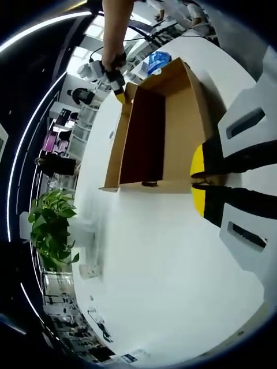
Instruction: Operate the shoe box by opening the lid, removing the specified soft item, and placing it in the target area until the item is outside and the box remains undamaged.
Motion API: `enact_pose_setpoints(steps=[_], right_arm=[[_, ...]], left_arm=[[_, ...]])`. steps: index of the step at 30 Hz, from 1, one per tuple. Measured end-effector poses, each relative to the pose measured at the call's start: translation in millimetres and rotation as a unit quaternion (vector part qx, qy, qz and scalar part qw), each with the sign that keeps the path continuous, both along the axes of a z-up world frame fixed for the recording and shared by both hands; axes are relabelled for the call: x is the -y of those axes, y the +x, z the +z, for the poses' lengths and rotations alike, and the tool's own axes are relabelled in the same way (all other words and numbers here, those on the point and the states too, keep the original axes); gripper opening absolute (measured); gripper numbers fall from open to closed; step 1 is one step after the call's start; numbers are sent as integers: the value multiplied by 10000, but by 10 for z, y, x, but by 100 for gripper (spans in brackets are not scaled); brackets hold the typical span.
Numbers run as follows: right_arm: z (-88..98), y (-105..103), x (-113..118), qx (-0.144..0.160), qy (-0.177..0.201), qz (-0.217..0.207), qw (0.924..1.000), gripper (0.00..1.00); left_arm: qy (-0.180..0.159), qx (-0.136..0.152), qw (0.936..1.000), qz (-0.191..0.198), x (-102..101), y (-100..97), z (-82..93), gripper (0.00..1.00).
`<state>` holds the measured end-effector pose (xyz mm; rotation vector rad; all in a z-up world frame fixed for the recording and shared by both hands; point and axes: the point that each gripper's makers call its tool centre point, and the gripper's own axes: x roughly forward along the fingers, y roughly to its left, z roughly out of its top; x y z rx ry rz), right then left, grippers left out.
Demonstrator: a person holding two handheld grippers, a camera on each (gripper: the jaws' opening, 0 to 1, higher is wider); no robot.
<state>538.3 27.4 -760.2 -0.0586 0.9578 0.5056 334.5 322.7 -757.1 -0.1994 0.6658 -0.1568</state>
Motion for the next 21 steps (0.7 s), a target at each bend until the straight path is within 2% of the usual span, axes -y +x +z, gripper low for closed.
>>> enact_pose_setpoints(steps=[11,21], right_arm=[[186,-4,8,208,102,186,9996,0],[356,75,3,644,199,481,9966,0]], left_arm=[[49,74,10000,-4,-7,-5,0,3],[94,113,9999,29,-12,-8,2,3]])
